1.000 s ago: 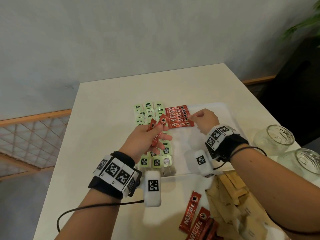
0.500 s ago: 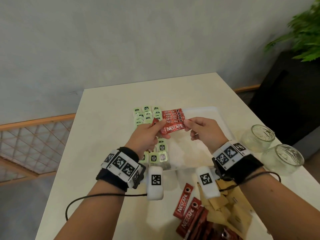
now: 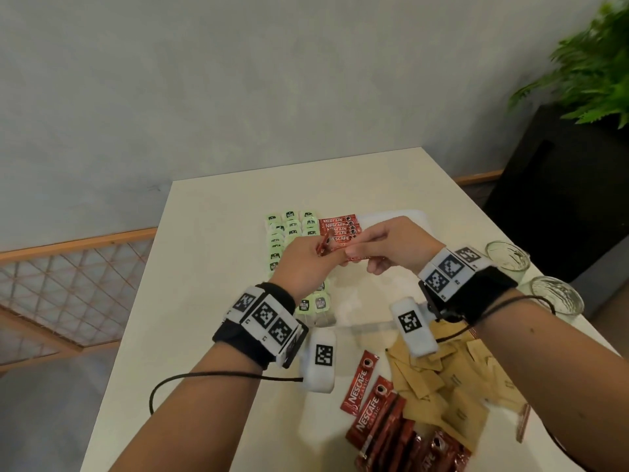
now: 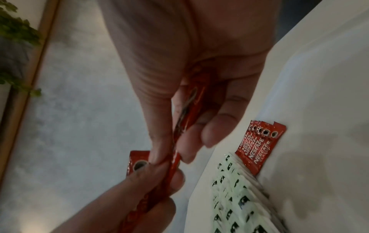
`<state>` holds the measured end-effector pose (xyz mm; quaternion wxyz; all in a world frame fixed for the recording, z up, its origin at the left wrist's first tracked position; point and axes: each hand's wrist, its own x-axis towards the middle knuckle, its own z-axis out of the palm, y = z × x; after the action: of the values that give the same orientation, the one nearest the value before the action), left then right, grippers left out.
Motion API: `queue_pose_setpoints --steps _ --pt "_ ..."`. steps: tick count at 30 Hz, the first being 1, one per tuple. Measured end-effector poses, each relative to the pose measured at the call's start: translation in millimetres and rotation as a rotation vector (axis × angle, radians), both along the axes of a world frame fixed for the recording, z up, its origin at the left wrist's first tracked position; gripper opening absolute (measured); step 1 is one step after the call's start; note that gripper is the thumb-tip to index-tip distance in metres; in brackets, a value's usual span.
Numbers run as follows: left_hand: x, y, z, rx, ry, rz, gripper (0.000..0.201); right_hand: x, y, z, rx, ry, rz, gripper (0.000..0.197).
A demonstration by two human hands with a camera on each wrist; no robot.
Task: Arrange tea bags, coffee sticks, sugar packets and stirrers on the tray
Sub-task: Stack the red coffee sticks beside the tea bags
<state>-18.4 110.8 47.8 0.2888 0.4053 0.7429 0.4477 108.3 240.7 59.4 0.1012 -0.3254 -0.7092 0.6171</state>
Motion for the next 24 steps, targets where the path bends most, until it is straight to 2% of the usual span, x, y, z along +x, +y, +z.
queue_pose_setpoints --steps 5,11,13,18,21,24 --pt "-10 -1 -10 0.016 -0.011 0.080 0.016 2 12 -5 -0.046 -0.050 -0.044 0.017" --pt "-24 1 -14 -0.082 -0.076 0.080 0.028 -2 27 -24 -0.182 0.016 -0.059 0.016" --pt "-31 2 -10 -0.156 -0.094 0.087 0.031 -2 40 -34 -0.157 -0.051 -0.079 0.018" --pt "-54 8 -13 -0.144 -0.376 0.306 0.038 -9 67 -66 0.024 -0.392 -0.171 0.015" --pt "-62 11 -18 -0.108 -0.399 0.343 0.034 -20 70 -76 0.148 -0.521 -0.194 0.007" --pt "-65 10 -23 -0.076 -0.347 0.312 0.028 -35 73 -83 0.193 -0.517 -0.224 0.007"
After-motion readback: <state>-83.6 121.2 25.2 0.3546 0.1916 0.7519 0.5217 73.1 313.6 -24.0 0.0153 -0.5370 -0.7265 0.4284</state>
